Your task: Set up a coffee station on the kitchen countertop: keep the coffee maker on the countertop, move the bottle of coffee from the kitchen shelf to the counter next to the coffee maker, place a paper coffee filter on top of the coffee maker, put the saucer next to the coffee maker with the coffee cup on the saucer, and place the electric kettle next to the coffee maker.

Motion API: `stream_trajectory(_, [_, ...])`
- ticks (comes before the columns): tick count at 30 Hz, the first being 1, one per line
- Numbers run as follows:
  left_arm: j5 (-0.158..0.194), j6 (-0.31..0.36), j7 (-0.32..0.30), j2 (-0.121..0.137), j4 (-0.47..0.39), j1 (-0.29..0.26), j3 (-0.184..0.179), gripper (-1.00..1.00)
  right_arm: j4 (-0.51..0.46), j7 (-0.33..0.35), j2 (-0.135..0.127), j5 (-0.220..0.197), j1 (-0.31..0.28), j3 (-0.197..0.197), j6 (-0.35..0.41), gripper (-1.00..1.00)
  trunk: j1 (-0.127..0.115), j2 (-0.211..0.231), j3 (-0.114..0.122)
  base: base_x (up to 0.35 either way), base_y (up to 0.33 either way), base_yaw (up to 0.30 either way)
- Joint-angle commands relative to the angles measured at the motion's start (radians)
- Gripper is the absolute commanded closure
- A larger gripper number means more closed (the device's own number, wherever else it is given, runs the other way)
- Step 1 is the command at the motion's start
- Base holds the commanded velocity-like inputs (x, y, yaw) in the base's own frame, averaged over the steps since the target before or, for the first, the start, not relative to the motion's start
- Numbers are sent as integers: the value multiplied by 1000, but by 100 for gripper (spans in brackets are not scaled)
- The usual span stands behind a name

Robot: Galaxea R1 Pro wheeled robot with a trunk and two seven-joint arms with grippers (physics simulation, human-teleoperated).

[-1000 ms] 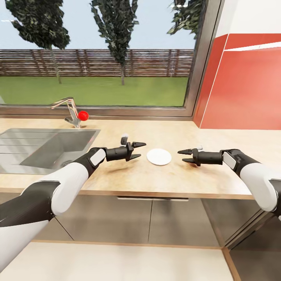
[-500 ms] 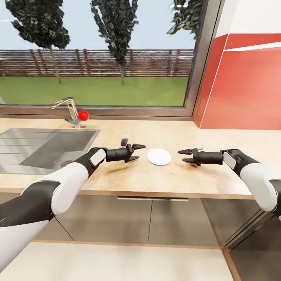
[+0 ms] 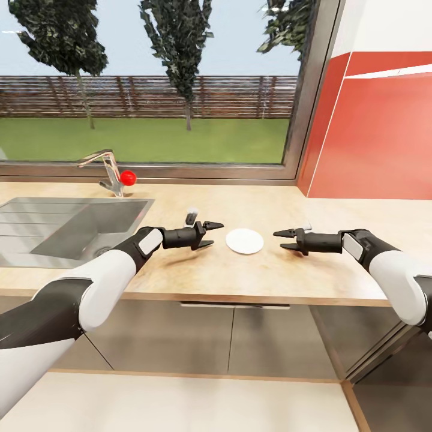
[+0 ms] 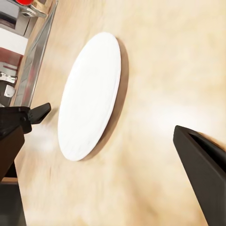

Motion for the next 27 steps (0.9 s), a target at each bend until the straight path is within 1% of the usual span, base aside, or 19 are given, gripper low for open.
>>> stream_trajectory(1, [-1, 5, -2, 0, 0, -1, 2, -100, 0, -1, 0, 2, 0, 9, 6, -100, 0, 0, -1, 0, 0, 0])
stream_trajectory(16, [-1, 5, -6, 0, 1, -1, 2, -100, 2, -3, 4, 2, 0, 11, 7, -100, 0, 0, -1, 0, 0, 0])
stream_trajectory(19, [0, 5, -7, 0, 1, -1, 2, -100, 1, -3, 16, 2, 0, 12, 7, -100, 0, 0, -1, 0, 0, 0])
stream_trajectory(22, [0, 5, -7, 0, 1, -1, 2, -100, 1, -3, 31, 2, 0, 13, 7, -100, 0, 0, -1, 0, 0, 0])
stream_trajectory(24, [1, 5, -8, 0, 1, -1, 2, -100, 0, -3, 47, 2, 0, 13, 6, -100, 0, 0, -1, 0, 0, 0])
stream_trajectory(27, [1, 5, -10, 0, 0, -1, 2, -100, 0, -3, 61, 2, 0, 12, 6, -100, 0, 0, -1, 0, 0, 0])
